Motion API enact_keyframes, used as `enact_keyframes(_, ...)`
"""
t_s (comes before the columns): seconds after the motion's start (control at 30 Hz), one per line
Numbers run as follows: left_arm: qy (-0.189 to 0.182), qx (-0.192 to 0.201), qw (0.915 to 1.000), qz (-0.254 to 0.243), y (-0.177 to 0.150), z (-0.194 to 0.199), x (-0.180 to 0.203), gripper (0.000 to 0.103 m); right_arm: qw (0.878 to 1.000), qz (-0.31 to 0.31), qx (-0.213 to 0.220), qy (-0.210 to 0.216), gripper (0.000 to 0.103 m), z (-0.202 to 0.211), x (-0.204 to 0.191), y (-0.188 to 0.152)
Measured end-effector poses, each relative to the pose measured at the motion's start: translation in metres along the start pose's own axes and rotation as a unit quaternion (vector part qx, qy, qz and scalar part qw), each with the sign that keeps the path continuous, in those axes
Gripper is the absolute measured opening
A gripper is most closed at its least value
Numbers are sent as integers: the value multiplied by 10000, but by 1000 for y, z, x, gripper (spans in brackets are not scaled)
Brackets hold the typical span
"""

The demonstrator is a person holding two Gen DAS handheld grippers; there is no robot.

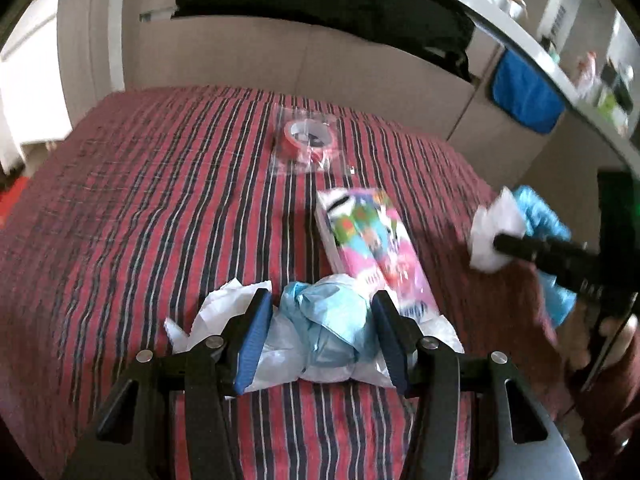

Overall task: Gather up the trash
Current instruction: 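Grasp the blue-and-white plastic bundle with the left gripper, then carry the plastic bundle and white tissue over the blue bin with both grippers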

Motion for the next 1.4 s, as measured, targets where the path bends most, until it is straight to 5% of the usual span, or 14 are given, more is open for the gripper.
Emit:
enact_keyframes(0.33,548,415,9976,69,-27,15,10,47,9995,145,223,-142,15,22,-18,-16)
enact_keyframes(0.77,512,1099,9908,593,-56,65,28,41,9984,411,336,-174,21,59,-36,-40)
enact_keyframes(0.83,452,1168,9898,684,-62,72,29,41,9977,602,73,-304,39,54,-41,-45)
enact_keyframes(1.2,92,1112,9874,1120,-90,62,18,41,9821,1449,74,-1203,39,27,-57,-24)
enact_keyframes(1.4,-35,1019,9876,1189,-94,51,12,41,9696,1609,-390,-1804,33,-21,-47,-4)
Point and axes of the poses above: each gripper's, at about its wrist camera, not at the fingertips, and z roughly against the way its jaws point, x to its right, y to its top, the point moved 5 cm from there along -z, roughly the way its jaws point, and after that the axes turned 12 degrees about -x, right-handed, at the moved point
